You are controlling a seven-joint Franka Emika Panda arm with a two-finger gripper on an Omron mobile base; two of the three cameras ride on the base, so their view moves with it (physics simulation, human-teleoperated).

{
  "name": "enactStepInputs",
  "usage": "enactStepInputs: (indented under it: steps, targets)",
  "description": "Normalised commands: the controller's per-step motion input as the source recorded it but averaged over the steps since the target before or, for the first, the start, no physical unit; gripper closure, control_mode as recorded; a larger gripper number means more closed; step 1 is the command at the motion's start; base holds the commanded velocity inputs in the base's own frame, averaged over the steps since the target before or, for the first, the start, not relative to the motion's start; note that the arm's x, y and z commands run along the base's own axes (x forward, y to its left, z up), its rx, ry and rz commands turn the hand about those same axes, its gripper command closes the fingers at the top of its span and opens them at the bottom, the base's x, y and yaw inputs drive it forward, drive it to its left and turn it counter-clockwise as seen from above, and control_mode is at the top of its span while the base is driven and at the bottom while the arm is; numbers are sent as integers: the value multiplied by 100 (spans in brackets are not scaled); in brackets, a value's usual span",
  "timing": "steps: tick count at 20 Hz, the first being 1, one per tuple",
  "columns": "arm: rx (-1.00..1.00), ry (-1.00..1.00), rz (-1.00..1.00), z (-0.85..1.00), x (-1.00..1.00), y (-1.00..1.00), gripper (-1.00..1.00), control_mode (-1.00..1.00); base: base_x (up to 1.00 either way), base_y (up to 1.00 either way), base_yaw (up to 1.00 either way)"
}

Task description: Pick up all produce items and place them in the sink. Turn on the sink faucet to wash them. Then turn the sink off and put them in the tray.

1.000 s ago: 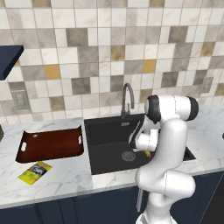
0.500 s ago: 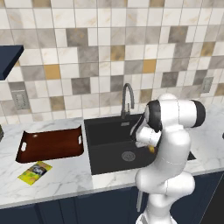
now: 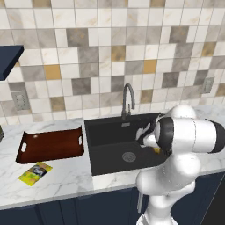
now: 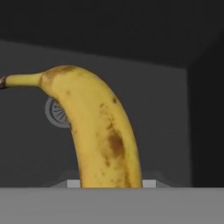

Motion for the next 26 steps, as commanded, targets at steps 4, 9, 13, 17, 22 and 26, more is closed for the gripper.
enactStepInputs:
  steps: [4,9,13,17,22,26]
  targets:
    - [0,0,0,61,-24,0,100,-100,0,0,0]
    - [3,2,0,48,-24,1,100,-100,0,0,0]
    - [11,-1,0,21,-44,2,100,-100,0,0,0]
    - [9,-1,0,34,-30,17,100,-100,0,0,0]
    - [6,4,0,41,-7,37,100,-100,0,0,0]
    - [4,8,0,39,-3,46,100,-100,0,0,0]
